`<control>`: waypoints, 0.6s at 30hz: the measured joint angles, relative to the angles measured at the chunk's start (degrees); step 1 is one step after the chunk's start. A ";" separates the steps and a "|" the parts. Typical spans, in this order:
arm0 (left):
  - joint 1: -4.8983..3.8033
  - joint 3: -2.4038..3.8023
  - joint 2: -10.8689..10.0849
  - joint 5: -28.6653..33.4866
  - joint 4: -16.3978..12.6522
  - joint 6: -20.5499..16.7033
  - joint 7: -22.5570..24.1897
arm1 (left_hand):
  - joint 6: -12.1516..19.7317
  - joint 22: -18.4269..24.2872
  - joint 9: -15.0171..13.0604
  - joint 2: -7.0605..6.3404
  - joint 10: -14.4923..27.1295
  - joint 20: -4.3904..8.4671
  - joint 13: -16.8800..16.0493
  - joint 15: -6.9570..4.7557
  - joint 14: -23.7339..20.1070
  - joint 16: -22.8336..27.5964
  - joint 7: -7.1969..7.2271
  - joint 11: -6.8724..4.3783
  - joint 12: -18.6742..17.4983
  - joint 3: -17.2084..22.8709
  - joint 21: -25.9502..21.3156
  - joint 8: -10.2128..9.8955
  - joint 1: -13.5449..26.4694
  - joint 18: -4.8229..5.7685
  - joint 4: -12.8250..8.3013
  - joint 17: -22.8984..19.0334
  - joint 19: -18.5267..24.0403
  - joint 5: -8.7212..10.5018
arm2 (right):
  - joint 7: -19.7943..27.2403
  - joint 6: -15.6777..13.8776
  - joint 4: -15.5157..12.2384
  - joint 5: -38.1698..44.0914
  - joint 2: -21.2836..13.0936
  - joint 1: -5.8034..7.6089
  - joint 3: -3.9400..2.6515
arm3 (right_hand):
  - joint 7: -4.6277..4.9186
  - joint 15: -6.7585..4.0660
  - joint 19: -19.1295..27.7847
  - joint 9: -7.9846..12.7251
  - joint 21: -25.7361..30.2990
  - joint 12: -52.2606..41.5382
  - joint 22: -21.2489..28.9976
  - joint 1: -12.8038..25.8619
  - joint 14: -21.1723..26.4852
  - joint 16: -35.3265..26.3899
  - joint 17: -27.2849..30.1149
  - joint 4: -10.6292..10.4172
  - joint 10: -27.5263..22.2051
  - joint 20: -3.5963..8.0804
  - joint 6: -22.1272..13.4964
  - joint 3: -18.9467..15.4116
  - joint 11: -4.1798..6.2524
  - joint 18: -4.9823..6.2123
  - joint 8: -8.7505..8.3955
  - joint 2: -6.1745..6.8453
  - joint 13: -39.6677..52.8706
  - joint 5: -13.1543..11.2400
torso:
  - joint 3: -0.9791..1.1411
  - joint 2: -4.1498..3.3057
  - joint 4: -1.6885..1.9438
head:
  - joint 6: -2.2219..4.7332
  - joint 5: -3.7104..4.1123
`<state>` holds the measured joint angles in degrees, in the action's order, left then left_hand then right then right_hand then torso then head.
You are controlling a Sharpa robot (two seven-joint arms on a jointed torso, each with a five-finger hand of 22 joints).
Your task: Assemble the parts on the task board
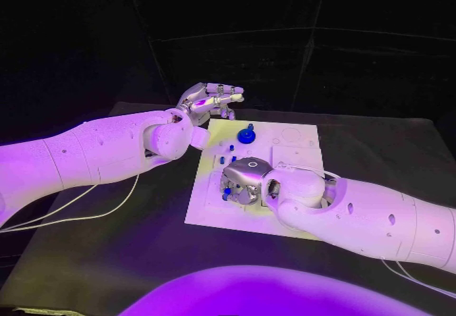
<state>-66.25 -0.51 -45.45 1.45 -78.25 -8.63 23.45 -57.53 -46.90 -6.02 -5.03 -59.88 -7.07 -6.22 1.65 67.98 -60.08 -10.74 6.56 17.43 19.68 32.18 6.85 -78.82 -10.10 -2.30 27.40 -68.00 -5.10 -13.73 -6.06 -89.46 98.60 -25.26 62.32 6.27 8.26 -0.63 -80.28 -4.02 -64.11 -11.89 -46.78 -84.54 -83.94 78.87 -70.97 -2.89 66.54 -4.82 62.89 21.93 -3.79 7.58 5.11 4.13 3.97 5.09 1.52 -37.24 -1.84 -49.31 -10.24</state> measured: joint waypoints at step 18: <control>-0.01 0.00 -0.02 0.00 -0.03 0.03 -0.05 | 0.00 -0.01 0.00 0.00 0.41 0.00 -0.05 0.00 0.00 0.00 0.00 0.00 0.00 0.00 0.00 0.27 0.00 0.00 0.00 -0.07 0.00 0.00 | 0.64 0.18 0.68 0.24 0.37 -0.08 0.19 | 1.38 0.74 1.98 0.34 2.70 3.08 4.27 5.16 -0.10 -1.20 2.45 -0.73 -5.65 -1.31 -9.87 -1.74 -1.94 0.00 -1.57 3.76 -0.19 -0.13 | 0.01 0.03 -0.02 | -0.19 -0.06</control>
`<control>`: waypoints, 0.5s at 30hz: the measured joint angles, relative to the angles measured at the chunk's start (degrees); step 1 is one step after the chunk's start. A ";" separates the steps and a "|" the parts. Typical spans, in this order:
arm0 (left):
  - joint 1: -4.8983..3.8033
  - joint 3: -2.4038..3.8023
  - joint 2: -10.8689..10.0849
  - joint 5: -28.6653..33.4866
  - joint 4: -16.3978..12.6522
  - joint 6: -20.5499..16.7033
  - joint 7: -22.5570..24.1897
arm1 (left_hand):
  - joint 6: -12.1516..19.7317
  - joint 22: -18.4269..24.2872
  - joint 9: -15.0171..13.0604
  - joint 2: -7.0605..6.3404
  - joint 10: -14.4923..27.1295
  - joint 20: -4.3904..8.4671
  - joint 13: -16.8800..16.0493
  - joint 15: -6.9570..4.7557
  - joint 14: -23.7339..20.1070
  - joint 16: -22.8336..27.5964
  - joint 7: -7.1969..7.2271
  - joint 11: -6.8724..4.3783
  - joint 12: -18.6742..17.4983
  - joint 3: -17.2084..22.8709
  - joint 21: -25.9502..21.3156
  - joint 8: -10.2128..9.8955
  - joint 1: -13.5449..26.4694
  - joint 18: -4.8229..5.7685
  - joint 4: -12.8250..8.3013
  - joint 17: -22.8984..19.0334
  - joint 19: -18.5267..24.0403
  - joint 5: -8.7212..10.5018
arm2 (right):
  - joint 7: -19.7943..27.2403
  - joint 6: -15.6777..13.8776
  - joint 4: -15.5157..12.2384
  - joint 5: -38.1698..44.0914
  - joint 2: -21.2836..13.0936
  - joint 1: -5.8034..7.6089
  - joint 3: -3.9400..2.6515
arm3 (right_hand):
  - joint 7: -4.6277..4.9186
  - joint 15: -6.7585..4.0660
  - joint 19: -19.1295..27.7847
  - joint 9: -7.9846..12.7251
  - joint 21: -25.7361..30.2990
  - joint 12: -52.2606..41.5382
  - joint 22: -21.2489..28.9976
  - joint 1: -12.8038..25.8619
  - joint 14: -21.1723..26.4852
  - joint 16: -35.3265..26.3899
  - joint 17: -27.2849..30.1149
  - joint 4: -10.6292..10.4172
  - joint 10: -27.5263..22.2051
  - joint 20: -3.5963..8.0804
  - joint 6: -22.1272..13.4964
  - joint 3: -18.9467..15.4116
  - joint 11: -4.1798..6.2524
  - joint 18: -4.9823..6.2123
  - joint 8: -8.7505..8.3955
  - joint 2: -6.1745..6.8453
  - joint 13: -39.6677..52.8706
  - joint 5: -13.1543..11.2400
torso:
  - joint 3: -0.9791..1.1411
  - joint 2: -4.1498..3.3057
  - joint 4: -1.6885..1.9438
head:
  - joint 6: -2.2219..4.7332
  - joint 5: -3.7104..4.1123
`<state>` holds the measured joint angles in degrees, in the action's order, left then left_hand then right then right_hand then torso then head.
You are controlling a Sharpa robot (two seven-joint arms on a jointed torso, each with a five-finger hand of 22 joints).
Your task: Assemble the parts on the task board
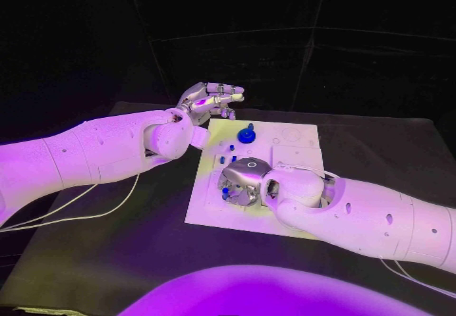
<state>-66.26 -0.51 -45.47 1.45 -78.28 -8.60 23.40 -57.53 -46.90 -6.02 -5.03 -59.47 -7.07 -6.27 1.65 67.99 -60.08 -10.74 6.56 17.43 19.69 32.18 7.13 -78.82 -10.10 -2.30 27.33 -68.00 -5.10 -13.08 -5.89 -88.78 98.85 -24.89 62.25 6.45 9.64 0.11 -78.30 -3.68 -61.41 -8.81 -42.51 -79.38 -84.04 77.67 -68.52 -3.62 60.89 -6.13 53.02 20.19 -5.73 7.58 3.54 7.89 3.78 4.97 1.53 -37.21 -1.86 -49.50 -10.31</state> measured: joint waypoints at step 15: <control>0.00 0.00 -0.13 0.00 0.01 0.05 -0.03 | 0.00 -0.01 0.00 0.00 0.00 0.00 0.01 0.00 0.00 0.00 0.00 0.00 0.00 0.00 0.00 0.00 0.00 0.00 0.00 0.01 0.00 0.00 | 1.15 -6.00 -5.14 -1.42 -5.03 -0.93 0.00 | -0.15 0.00 0.01 -0.06 0.00 -0.22 -0.12 0.30 0.00 0.00 -0.06 0.04 -0.27 -0.02 -0.15 -1.17 -0.14 0.00 0.00 0.31 0.05 -0.10 | 0.04 0.01 -0.07 | 0.24 -0.08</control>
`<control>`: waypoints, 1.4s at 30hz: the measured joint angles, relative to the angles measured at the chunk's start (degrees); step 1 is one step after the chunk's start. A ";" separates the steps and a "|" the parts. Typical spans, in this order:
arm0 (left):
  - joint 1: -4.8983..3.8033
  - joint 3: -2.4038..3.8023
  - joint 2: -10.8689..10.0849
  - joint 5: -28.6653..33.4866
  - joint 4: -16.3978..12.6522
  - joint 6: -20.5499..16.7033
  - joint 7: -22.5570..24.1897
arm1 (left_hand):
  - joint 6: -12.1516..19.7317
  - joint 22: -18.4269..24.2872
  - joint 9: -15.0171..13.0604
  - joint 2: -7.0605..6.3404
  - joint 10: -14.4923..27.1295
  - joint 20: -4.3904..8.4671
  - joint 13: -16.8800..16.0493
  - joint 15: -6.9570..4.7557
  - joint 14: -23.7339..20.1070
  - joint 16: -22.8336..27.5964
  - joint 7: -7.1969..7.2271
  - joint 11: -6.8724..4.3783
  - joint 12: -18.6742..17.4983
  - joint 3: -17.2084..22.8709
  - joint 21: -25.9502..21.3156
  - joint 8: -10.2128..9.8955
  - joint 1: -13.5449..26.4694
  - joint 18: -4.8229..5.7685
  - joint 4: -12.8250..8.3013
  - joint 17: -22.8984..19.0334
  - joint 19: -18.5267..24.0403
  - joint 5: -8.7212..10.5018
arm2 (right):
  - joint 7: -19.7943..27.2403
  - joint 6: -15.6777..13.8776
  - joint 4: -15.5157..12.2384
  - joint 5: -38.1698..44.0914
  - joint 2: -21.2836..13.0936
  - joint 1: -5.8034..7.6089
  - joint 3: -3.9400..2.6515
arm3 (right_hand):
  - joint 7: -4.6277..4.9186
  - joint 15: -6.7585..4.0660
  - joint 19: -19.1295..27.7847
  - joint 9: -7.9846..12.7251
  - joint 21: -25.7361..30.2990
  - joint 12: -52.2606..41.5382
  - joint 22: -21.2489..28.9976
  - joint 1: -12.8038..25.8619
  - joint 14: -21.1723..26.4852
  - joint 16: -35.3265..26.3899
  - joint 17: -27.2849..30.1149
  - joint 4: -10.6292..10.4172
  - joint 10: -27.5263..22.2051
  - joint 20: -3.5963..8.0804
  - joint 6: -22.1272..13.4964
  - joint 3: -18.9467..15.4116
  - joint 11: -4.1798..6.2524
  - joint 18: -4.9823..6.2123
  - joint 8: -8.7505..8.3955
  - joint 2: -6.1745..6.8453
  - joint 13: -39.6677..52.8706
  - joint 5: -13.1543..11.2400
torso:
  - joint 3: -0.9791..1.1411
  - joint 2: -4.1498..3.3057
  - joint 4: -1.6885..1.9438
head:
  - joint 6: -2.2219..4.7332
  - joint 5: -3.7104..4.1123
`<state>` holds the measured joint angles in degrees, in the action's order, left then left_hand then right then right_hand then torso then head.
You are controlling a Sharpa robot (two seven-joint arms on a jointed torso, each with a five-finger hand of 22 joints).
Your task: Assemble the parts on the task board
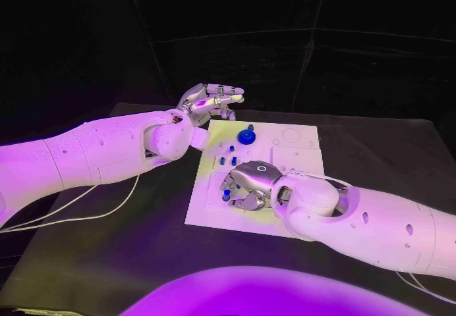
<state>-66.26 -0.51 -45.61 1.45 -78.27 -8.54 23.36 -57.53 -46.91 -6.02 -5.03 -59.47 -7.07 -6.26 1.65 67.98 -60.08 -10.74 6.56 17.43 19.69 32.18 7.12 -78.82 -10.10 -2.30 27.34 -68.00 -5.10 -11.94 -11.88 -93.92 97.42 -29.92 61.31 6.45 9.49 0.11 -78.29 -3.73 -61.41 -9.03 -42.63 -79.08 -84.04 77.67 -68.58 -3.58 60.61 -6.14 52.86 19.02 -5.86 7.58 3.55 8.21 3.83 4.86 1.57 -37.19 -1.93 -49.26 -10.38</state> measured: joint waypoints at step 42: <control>0.03 -0.17 -1.28 0.00 -1.15 0.02 -0.08 | 0.20 0.05 0.00 0.00 0.00 0.00 0.01 -0.21 -0.21 0.00 -0.20 0.00 0.28 0.00 0.00 0.00 0.00 0.00 0.00 -0.04 0.00 0.00 | -15.02 -9.28 -15.75 -21.41 -30.73 2.68 -1.86 | -2.92 -2.69 -5.19 -2.19 -14.20 -63.15 -21.22 5.18 -0.01 8.87 -6.37 -12.68 16.70 3.27 3.42 -24.93 4.04 -1.84 10.17 -2.08 62.16 10.27 | -0.34 0.66 -1.37 | 2.64 7.20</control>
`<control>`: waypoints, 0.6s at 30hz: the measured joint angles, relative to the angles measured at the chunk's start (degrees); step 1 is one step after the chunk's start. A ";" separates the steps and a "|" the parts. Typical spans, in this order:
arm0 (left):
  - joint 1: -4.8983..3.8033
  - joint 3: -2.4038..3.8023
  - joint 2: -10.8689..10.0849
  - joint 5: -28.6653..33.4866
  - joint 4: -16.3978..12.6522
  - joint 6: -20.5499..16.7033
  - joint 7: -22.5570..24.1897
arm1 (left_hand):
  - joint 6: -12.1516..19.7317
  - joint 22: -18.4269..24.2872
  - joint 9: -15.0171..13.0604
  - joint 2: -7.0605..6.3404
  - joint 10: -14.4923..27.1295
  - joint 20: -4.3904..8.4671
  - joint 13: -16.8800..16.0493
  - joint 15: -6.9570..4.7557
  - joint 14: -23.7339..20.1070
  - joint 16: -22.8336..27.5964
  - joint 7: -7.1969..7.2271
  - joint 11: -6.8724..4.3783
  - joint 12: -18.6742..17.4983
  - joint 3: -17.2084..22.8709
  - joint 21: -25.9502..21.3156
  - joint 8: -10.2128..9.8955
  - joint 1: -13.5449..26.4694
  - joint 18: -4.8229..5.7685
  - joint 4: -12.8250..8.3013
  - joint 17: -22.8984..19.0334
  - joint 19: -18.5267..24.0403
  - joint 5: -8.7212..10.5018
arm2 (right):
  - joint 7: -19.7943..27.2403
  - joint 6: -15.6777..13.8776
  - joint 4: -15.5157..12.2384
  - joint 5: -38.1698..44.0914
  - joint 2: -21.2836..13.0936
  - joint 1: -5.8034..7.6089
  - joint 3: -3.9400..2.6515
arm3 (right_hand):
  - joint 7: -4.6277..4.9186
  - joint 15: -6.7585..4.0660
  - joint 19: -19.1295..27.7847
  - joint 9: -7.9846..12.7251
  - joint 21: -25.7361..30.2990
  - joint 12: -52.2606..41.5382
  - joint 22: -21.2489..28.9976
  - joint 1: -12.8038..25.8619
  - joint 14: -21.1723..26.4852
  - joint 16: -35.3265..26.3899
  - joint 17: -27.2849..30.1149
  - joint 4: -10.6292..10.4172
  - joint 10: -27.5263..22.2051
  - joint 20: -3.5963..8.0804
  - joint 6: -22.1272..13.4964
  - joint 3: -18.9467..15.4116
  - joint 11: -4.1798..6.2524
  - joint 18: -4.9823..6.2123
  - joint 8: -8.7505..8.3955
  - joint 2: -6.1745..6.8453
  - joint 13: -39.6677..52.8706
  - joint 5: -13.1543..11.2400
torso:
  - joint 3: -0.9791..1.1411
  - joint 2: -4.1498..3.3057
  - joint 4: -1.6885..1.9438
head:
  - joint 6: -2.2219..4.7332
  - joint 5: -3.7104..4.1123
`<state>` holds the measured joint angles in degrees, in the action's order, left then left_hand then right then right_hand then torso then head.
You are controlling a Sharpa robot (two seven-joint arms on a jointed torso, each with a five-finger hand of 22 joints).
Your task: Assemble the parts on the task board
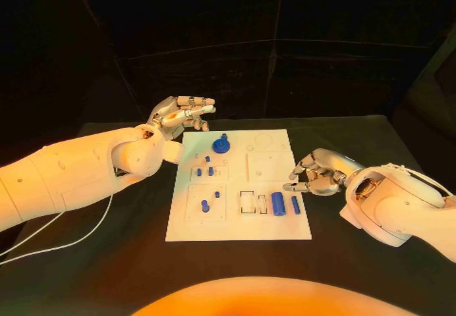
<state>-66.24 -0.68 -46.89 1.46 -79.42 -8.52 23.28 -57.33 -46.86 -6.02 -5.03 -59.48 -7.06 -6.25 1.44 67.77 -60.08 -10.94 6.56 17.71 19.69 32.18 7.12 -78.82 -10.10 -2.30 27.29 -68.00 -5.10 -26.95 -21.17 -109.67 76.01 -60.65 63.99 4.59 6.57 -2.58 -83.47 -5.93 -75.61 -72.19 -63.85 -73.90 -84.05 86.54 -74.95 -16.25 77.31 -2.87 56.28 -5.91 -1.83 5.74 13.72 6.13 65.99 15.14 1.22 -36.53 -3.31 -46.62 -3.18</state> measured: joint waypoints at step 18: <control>0.03 -0.09 -0.20 0.00 -0.35 0.03 -0.01 | 0.00 0.01 0.00 0.00 0.00 0.00 0.00 0.00 0.00 0.00 0.00 0.00 0.00 0.00 0.00 0.00 0.00 0.00 0.00 -0.03 0.00 0.00 | -5.09 1.88 3.22 4.82 5.06 -2.74 0.70 | -0.12 0.00 -0.29 -0.81 -1.59 -4.97 -2.59 1.69 0.00 1.21 0.01 -0.45 2.24 -0.30 -0.74 -3.10 -0.01 -0.89 2.42 -2.27 7.19 0.45 | 0.03 -0.03 0.08 | -0.12 0.21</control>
<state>-66.21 -0.77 -47.09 1.46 -79.77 -8.49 23.27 -57.33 -46.86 -6.02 -5.03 -59.48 -7.07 -6.25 1.44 67.77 -60.08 -10.94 6.56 17.71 19.69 32.18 7.12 -78.82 -10.10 -2.30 27.26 -68.00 -5.10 -32.04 -19.28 -106.45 80.83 -55.58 61.25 5.29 6.45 -2.58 -83.76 -6.73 -77.20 -77.16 -66.44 -72.22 -84.05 87.75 -74.93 -16.70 79.55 -3.17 55.54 -9.02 -1.84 4.85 16.13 3.86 73.18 15.59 1.25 -36.56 -3.23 -46.74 -2.97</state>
